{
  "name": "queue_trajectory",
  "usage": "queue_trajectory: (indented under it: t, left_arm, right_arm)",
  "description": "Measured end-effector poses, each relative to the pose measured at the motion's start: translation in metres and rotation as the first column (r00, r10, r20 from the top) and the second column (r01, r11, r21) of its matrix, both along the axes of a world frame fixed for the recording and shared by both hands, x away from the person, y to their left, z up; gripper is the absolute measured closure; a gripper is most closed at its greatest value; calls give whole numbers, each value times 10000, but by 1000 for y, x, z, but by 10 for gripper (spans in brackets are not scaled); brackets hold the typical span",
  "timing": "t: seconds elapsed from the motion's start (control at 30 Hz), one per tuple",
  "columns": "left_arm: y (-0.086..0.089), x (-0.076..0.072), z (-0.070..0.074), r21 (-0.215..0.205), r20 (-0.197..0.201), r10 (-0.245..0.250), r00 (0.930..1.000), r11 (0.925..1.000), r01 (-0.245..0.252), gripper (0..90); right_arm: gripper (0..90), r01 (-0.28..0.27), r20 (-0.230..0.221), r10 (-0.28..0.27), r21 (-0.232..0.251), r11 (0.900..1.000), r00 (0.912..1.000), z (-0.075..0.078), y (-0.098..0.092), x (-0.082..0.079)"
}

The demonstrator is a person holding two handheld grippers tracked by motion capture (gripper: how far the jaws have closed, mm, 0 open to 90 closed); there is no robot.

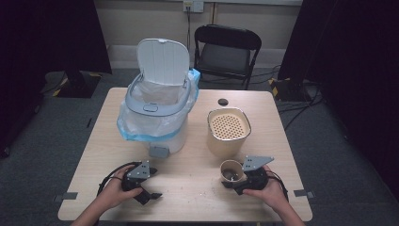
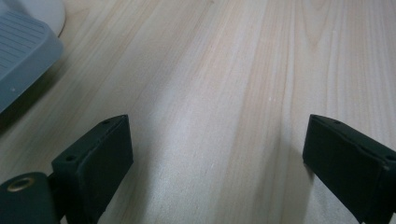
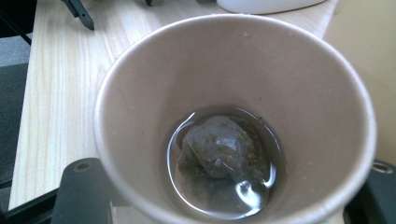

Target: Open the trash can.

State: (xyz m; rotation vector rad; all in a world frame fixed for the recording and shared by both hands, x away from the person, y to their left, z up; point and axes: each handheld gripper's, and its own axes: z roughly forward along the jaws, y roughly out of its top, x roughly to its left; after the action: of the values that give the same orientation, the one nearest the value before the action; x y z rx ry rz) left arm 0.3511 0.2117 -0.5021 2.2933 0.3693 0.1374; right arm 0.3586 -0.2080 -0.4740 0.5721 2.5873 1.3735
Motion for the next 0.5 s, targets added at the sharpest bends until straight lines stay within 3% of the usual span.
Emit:
queue_trajectory:
  t: [0.2,0.33,0.5]
  left_arm:
    - [-1,0,-1,-98,-33,-70,10000,9999,70,70]
    - [-2,0,0,147,-84,-150,9999,9998,151,46]
    - [-3,0,0,108,-65,-150,9999,9998,151,33]
  right_arm:
    - [288,271,-45,-271,-9,9996,9996,4,-5,4]
    - [289,349,-68,-350,-162,9993,9994,4,-6,5]
    - [289,387,-100,-389,-153,9991,9992,4,-9,3]
